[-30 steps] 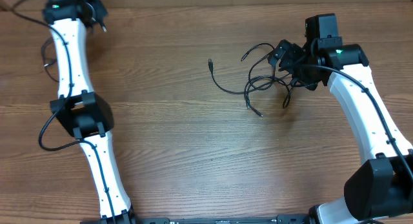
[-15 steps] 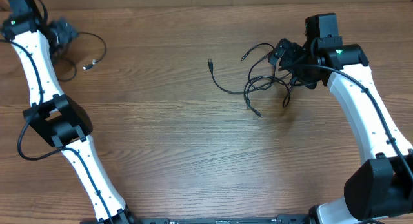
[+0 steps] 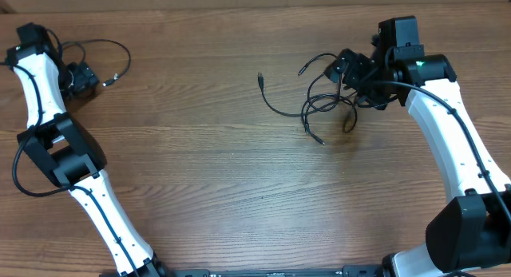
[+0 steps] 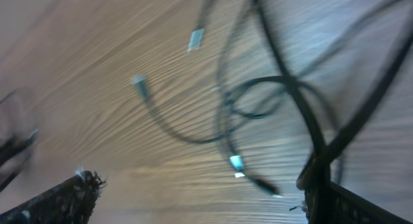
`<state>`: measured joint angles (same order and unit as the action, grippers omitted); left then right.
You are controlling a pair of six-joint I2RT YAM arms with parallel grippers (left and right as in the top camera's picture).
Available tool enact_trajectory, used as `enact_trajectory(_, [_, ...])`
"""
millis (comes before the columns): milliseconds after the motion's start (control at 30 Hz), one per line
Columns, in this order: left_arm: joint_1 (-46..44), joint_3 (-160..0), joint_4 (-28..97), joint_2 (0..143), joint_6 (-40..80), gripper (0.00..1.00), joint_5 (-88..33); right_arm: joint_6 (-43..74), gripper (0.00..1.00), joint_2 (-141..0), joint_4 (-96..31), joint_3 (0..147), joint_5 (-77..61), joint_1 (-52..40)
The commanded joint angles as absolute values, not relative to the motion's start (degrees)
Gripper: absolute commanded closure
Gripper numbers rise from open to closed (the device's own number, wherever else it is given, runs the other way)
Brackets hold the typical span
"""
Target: Untangle cables
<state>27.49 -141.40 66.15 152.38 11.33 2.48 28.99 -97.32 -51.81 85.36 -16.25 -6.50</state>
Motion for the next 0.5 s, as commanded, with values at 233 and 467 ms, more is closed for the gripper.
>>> enact_trajectory(233, [27.35,-136.99,59.31,151.76,13.45,0.78,-14.04,24.58,0.00,-97.69,-49.45,85.08,-26.65,-6.74])
enact_trajectory(467, [27.68,-137.56,51.53,151.68,22.61,0.96,-26.15,24.58,0.00,-97.69,-50.02,85.08,-26.65,-6.74])
